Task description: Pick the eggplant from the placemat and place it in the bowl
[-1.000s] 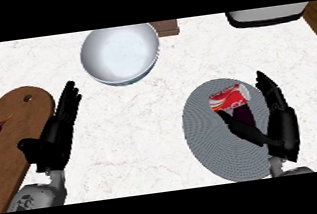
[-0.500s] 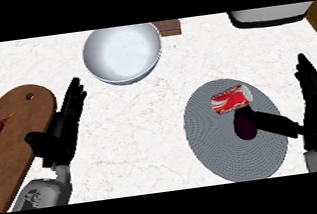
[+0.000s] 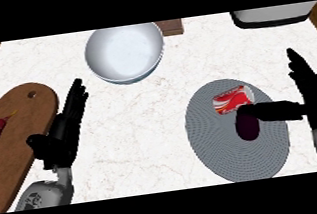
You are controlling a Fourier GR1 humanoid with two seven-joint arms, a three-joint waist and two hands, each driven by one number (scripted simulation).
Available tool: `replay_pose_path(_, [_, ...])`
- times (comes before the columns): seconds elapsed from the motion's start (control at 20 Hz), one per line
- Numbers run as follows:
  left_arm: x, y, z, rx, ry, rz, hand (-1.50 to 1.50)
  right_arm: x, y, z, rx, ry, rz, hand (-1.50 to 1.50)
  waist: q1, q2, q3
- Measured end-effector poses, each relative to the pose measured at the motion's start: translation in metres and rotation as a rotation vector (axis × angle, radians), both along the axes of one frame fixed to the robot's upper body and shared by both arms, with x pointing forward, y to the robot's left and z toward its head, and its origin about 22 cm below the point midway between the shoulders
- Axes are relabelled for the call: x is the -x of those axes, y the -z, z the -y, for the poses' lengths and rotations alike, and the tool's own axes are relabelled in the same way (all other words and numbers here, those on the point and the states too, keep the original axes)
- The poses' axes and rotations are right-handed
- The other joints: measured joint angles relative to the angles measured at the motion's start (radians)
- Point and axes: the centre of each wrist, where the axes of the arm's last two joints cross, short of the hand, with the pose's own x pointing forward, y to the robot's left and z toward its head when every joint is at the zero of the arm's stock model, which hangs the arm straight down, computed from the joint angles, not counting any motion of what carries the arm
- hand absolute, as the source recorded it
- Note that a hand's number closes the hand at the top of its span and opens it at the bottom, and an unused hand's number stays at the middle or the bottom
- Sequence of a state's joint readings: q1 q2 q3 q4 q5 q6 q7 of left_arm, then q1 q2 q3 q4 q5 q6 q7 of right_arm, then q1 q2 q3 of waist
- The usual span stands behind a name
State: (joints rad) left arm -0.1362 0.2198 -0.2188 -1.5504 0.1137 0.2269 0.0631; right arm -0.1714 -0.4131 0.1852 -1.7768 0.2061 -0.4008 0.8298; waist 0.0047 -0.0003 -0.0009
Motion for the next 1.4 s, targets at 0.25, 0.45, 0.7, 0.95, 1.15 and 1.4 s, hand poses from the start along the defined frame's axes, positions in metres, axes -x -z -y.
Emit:
replay_pose_path(0.25, [-0.005,-0.005,-0.001,-0.005,-0.011,0.003,0.0,-0.002,0.015,0.004,-0.012,-0.039,-0.127,-1.5,-0.003,0.0,0.001])
replay_pose_path(0.45, [-0.002,0.004,0.002,-0.002,-0.006,0.003,0.0,0.004,0.025,0.005,-0.028,-0.066,-0.157,-1.5,-0.005,0.0,0.001])
replay_pose_path(0.7, [-0.004,0.001,-0.006,0.001,-0.006,0.003,0.0,0.007,0.039,-0.002,-0.057,-0.073,-0.135,-1.5,-0.005,0.0,0.001])
replay_pose_path(0.95, [-0.008,0.001,-0.004,0.001,-0.012,0.002,0.0,0.017,0.046,0.005,-0.116,-0.077,-0.078,-1.5,-0.007,0.0,0.001])
replay_pose_path(1.15, [-0.008,0.001,-0.002,-0.002,-0.009,0.005,0.0,0.026,0.045,0.001,-0.158,-0.073,-0.044,-1.5,-0.006,-0.001,0.001])
replay_pose_path(1.4, [-0.008,0.005,-0.004,0.002,-0.007,0.01,0.0,0.022,0.055,0.0,-0.202,-0.057,-0.045,-1.5,-0.006,0.0,0.001])
